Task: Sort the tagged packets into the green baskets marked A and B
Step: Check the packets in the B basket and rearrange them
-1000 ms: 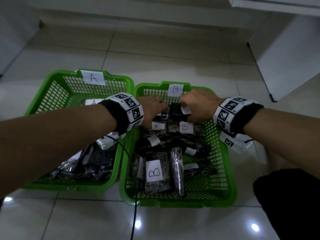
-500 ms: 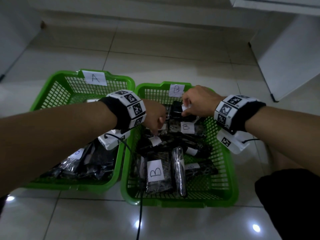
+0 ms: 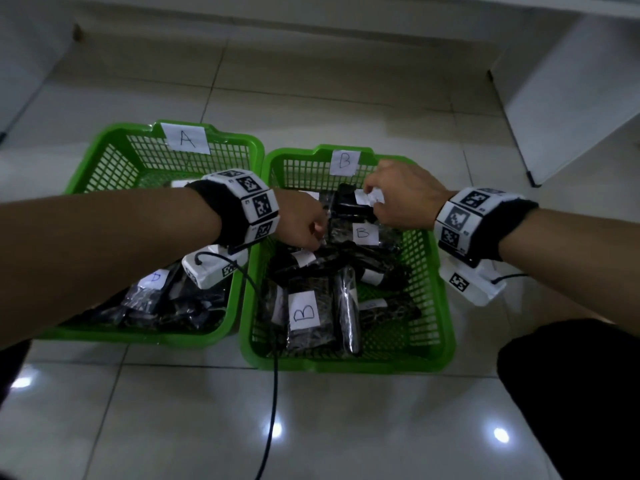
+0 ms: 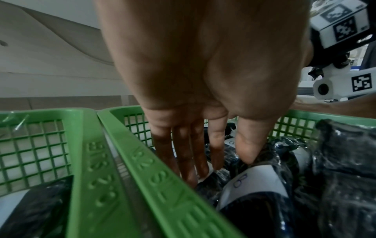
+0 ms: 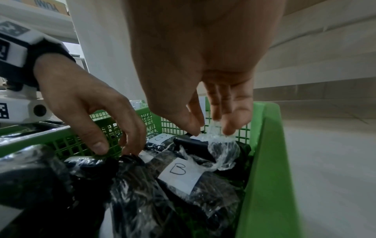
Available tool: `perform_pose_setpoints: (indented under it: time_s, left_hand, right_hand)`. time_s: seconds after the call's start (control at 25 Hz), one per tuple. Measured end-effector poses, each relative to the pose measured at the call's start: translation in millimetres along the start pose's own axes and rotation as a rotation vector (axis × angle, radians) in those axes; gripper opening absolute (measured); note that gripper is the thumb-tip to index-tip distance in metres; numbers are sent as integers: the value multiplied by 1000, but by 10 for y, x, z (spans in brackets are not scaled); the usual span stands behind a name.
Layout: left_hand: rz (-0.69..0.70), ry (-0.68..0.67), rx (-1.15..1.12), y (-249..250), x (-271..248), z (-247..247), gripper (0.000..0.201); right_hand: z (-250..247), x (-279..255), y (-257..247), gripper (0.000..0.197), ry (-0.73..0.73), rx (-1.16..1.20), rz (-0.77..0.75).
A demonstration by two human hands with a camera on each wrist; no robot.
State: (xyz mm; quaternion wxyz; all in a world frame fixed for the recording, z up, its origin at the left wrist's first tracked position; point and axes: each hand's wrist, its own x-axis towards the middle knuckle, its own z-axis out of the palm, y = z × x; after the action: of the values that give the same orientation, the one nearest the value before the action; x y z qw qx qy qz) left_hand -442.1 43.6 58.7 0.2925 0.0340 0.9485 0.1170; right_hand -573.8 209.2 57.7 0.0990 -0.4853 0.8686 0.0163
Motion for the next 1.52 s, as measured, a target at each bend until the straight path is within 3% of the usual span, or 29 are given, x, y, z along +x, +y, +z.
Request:
perform_pose_setpoints:
  time_s: [0.08, 0.24, 0.44, 0.52, 0.64, 0.76, 0.92, 1.08, 1.2, 1.24, 1.36, 1.52]
  left_hand:
    - [-2, -4, 29, 45, -47, 5, 32]
    - [-4, 7, 49, 70, -143, -2, 33]
    - [13, -13, 26, 115, -187, 64, 43]
    - [25, -18, 68, 125, -190, 119, 45]
    - [51, 15, 122, 125, -193, 190, 40]
    - [50, 49, 117, 131, -236, 171, 30]
    - [37, 47, 109, 129, -272, 142, 27]
    - [47, 40, 111, 118, -274, 186, 31]
    - [1, 64, 51, 96, -269, 188, 35]
    - [-20, 90, 13, 82, -269, 164, 35]
    - [-54, 179, -96, 22, -265, 75, 29]
    - [-107, 147, -345, -38, -281, -38, 27]
  right_hand:
    - [-8, -37, 7, 42, -30, 51, -6]
    - [-104, -88, -34, 61, 46, 93, -9]
    - [-136, -257, -131, 61, 193, -135, -81]
    - [-127, -304, -163, 53, 204, -166, -65]
    - [-106, -402, -193, 14, 65, -65, -29]
    - [1, -565, -230, 32, -223, -29, -90]
    - [133, -621, -200, 35, -233, -39, -137]
    - [147, -615, -189, 42, -284, 136, -91]
    - [44, -571, -179, 18, -359, 234, -8]
    - [-22, -557, -163, 10, -375, 313, 37]
    - [-202, -532, -84, 15, -314, 687, 188]
    - [-227, -558, -48, 17, -270, 1101, 411]
